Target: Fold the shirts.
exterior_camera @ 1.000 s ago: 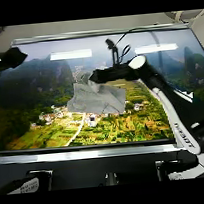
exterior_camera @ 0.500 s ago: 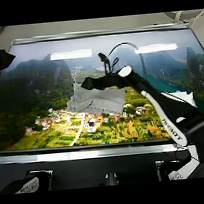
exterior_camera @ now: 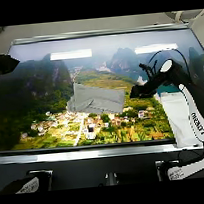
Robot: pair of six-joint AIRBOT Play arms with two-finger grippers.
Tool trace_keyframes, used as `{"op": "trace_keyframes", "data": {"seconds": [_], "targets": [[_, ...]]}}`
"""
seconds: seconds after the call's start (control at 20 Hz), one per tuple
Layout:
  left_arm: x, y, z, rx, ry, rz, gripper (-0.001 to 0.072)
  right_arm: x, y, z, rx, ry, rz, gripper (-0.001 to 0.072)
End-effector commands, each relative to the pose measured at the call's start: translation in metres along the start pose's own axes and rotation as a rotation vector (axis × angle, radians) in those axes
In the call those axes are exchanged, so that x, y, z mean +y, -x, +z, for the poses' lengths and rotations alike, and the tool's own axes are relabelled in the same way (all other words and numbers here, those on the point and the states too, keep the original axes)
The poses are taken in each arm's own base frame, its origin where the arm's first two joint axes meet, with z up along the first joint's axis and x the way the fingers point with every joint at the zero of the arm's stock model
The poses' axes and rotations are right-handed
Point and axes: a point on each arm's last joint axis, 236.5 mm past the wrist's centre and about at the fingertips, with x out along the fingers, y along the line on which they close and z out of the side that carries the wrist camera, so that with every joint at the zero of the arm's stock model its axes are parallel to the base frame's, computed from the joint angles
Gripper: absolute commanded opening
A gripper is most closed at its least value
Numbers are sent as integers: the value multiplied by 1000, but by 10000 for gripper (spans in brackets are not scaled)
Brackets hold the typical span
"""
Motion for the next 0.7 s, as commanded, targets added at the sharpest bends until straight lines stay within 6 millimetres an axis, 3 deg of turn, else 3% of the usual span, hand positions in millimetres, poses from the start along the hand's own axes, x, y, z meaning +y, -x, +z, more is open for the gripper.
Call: {"op": "trace_keyframes", "data": {"seconds": [0.0, 0.25, 0.3, 0.35, 0.4, 0.45, 0.55, 0.65], "targets": [[-1, -1, -2, 6, -1, -2, 20, 17, -36, 8, -34, -70, 151, 610], [-1, -1, -2, 5, 0, -2, 20, 44, -68, 33, -118, -68, 178, 602], [-1, -1, -2, 5, 0, -2, 20, 47, -73, 34, -115, -83, 175, 549], [-1, -1, -2, 5, 0, -2, 20, 49, -78, 32, -106, -92, 176, 428], [-1, -1, -2, 5, 0, -2, 20, 53, -79, 31, -101, -89, 183, 200], [-1, -1, -2, 5, 0, -2, 20, 57, -76, 30, -95, -84, 201, 24], [-1, -1, -2, 5, 0, -2, 20, 69, -53, 41, -133, 33, 232, 17], [-1, -1, -2, 4, -1, -2, 21, 82, -4, 62, -214, 119, 240, 16]]}}
